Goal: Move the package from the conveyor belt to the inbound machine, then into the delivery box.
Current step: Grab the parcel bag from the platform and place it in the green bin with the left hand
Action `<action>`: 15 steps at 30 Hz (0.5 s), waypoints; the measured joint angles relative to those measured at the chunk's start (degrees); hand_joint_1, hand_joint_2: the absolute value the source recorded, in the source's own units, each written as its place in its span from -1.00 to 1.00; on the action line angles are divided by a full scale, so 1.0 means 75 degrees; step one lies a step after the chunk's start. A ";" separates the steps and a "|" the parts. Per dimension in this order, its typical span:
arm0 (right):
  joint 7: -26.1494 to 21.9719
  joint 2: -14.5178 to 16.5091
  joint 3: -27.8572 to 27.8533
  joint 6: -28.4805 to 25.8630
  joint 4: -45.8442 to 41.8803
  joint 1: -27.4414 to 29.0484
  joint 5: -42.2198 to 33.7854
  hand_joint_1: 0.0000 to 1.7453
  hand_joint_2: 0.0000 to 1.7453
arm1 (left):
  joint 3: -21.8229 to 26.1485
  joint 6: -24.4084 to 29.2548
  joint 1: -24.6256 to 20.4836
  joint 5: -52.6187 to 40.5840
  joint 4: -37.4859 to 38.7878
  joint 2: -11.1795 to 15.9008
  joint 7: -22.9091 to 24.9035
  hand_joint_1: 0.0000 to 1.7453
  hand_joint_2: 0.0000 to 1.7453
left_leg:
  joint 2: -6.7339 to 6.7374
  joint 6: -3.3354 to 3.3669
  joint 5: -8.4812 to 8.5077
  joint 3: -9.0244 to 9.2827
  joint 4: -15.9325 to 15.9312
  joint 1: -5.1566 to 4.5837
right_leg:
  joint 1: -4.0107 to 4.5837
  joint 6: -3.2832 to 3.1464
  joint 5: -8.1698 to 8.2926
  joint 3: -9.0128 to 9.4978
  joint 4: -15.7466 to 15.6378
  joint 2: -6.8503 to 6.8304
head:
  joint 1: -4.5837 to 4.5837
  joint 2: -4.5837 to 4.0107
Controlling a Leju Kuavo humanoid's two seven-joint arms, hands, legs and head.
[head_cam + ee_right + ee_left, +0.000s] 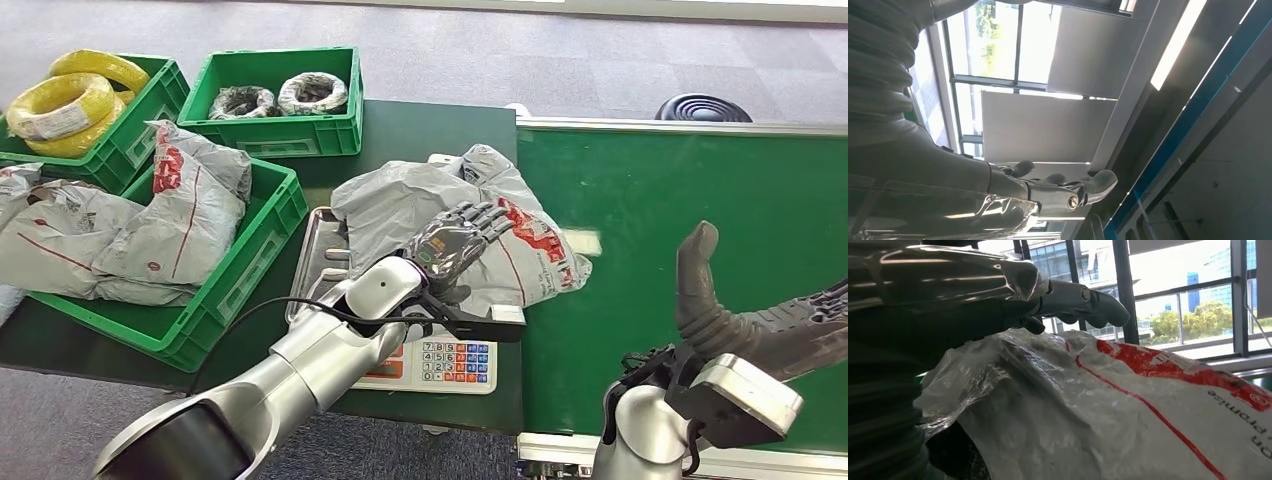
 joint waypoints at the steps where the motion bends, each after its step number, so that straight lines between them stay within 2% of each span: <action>1: 0.0000 -0.0001 -0.0003 0.0000 0.0003 0.0003 0.0000 -1.00 1.00 | -0.0030 0.0000 -0.0030 -0.0001 0.0088 -0.0014 0.0000 -1.00 1.00 | 0.0000 0.0000 0.0000 0.0000 0.0000 0.0000 | 0.0000 0.0000 0.0000 0.0000 0.0000 0.0000 | 0.0000 0.0000; 15: 0.0000 0.0000 -0.0053 0.0000 0.0043 0.0027 0.0000 -1.00 1.00 | -0.0221 0.0001 -0.0251 -0.0001 0.0613 -0.0074 0.0000 -1.00 1.00 | -0.0003 0.0000 0.0000 0.0000 0.0000 -0.0001 | -0.0001 0.0000 0.0000 0.0003 0.0000 0.0000 | 0.0000 0.0000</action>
